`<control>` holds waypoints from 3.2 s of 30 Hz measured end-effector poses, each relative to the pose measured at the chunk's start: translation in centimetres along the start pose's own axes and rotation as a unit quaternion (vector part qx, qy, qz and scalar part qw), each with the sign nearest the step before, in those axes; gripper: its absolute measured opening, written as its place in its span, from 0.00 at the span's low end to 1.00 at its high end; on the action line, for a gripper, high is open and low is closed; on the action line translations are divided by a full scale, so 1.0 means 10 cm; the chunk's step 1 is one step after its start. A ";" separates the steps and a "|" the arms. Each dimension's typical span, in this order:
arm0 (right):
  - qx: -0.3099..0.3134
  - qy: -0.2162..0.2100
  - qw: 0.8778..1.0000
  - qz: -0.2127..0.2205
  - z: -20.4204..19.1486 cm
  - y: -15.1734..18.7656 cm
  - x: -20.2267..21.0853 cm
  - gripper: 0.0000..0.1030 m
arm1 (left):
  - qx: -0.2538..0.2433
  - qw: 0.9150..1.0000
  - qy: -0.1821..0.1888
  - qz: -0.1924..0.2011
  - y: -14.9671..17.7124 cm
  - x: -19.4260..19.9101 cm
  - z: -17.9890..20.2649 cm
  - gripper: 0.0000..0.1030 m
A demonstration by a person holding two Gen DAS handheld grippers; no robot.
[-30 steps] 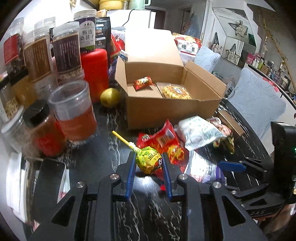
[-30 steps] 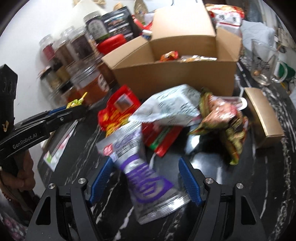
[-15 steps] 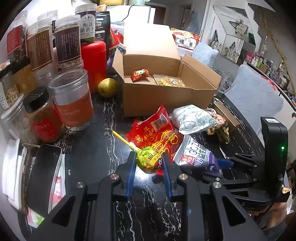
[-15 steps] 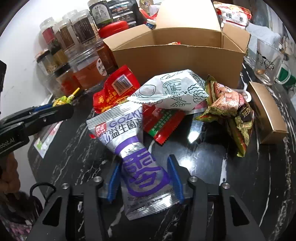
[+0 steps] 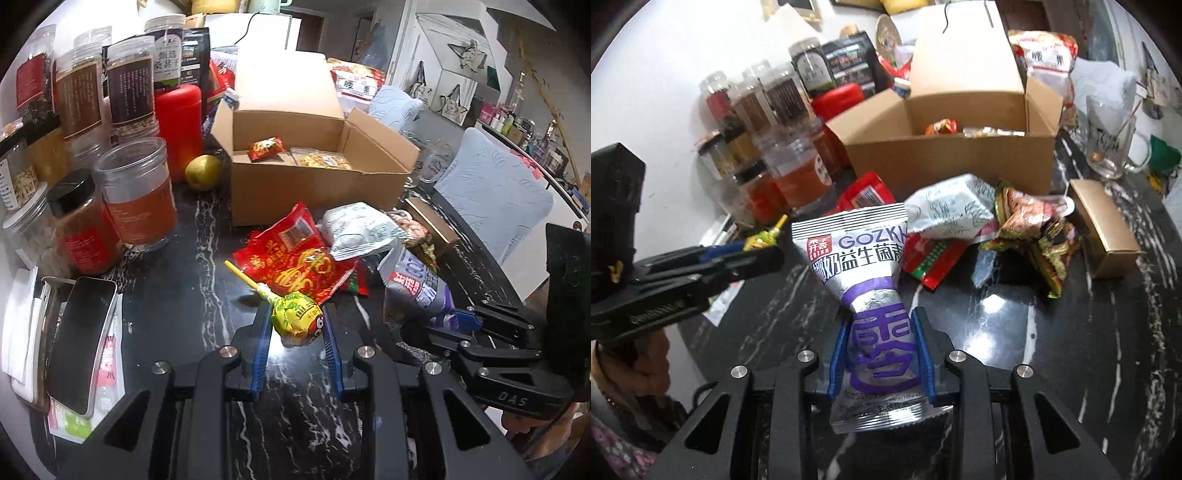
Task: Organize snacks
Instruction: 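Carry the lollipop and GOZKI bag up over the cardboard box, then lower both snacks into the box and open both grippers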
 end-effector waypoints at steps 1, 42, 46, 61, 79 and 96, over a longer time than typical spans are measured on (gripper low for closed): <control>0.000 -0.002 1.000 0.005 -0.04 -0.01 0.04 0.31 | -0.001 1.000 0.002 0.001 -0.01 0.02 0.02 0.26; 0.074 0.026 0.991 0.112 0.39 -2.10 0.26 0.31 | -0.005 0.989 0.041 0.144 -2.11 -0.15 0.24 0.26; 0.080 0.031 0.989 0.121 0.53 -2.34 0.23 0.31 | -0.005 0.988 0.037 0.147 -2.30 -0.29 0.21 0.26; 0.060 0.022 0.989 0.132 0.98 -2.89 -0.09 0.31 | -0.032 0.989 0.022 0.144 -2.82 -0.90 0.35 0.26; -0.006 0.027 0.999 0.041 1.44 -2.71 -0.74 0.32 | -0.036 0.996 -0.033 0.071 -2.70 -1.58 0.18 0.26; 0.002 0.070 0.997 0.015 1.52 -2.65 -0.82 0.45 | -0.037 0.998 -0.053 -0.001 -2.59 -1.91 0.19 0.27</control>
Point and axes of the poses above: each gripper's, at about its wrist camera, not at the fingertips, and x roughly against the way its jaws point, z to its right, y to its underside, the point moved 8 cm from there along -x, roughly the way its jaws point, and after that the axes turned 11 degrees about -y, right-handed, at the moved point
